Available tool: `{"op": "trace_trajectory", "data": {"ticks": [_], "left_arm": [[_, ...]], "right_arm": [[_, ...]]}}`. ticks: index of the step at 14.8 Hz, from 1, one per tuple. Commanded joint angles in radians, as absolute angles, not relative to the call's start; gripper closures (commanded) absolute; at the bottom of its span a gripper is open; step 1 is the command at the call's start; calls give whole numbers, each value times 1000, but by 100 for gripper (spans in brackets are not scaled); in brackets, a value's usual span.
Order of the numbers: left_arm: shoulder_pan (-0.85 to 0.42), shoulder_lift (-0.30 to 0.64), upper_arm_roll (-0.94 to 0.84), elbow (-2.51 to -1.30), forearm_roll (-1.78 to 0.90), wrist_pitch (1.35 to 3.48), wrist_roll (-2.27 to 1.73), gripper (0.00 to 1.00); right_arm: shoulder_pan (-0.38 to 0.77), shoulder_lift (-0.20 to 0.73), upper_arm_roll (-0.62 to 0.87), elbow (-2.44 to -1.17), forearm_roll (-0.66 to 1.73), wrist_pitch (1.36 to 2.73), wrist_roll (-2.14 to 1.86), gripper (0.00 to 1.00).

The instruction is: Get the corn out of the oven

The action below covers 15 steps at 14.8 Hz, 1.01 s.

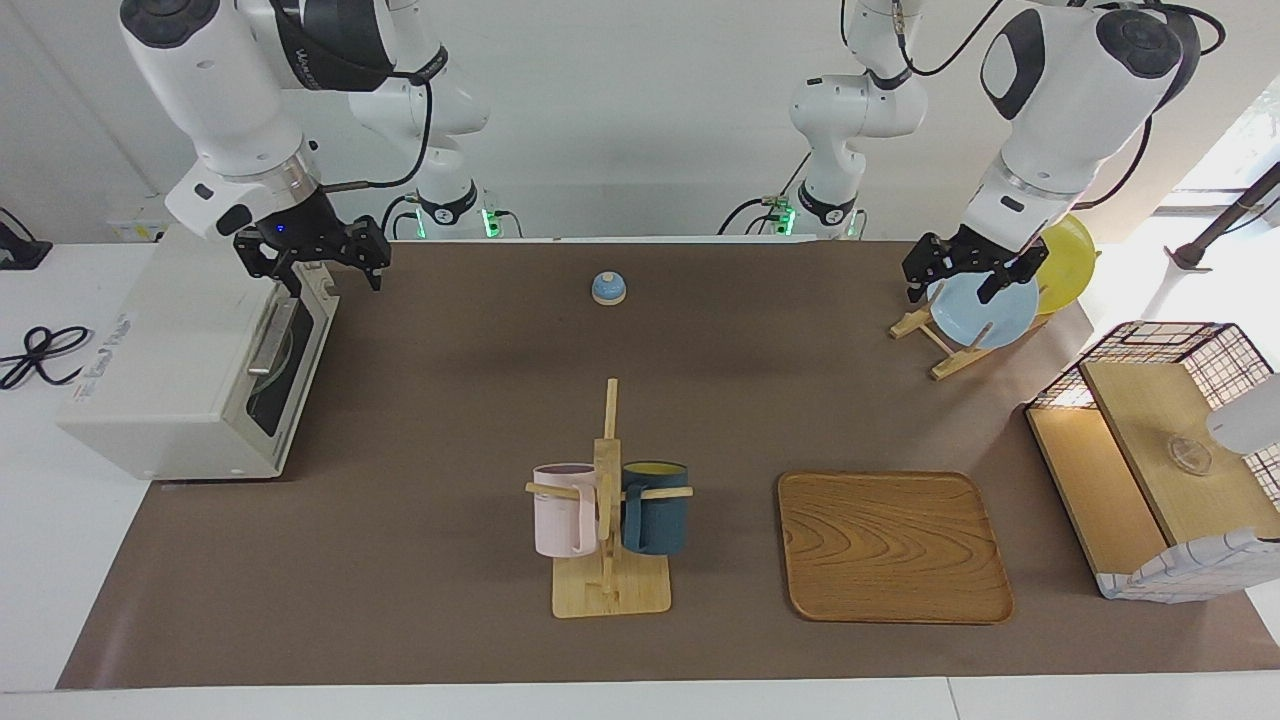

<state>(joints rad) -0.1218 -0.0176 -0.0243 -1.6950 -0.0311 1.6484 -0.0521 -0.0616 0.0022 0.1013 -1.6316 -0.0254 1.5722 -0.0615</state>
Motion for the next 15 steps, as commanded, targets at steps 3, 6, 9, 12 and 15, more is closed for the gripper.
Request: {"op": "trace_trajectory", "data": {"ticks": [3,6,9,12,15], "left_arm": [[-114,-35,-31,-1710,-12,1652,-63,0],[-114,-35,-31,-1710,-12,1652,-63,0],[-115,-35,-31,-1710,-12,1652,-63,0],[-114,-35,-31,-1710,-12,1652,-63,0],[-115,-35,-31,-1710,-12,1652,-63,0]], "right_arm": [[-67,17,101,-1614,-12,1582,-49,0],[-67,15,101,-1623,-15,1583,-43,0],[-77,2,100,-1667,-18,1630,-64,0],[-95,-17,97,-1716,-21,1677,-121,58],[-124,-37,97,-1773,-25,1702,-164,100]]}}
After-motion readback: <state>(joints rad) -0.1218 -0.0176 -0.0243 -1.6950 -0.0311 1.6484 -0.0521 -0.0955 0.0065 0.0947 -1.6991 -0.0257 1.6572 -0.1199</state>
